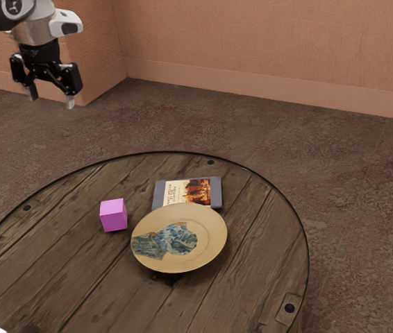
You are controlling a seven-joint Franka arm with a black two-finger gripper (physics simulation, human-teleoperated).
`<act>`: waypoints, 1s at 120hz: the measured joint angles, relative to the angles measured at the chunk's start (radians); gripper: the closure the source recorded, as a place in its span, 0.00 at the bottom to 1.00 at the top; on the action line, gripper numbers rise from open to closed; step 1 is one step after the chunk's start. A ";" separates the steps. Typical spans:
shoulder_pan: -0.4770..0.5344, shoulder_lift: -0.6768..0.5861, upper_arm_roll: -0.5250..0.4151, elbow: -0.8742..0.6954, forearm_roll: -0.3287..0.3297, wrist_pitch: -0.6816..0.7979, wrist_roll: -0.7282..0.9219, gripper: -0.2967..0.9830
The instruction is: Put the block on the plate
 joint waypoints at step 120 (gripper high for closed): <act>0.047 0.409 0.011 -0.300 -0.240 0.518 -0.399 0.23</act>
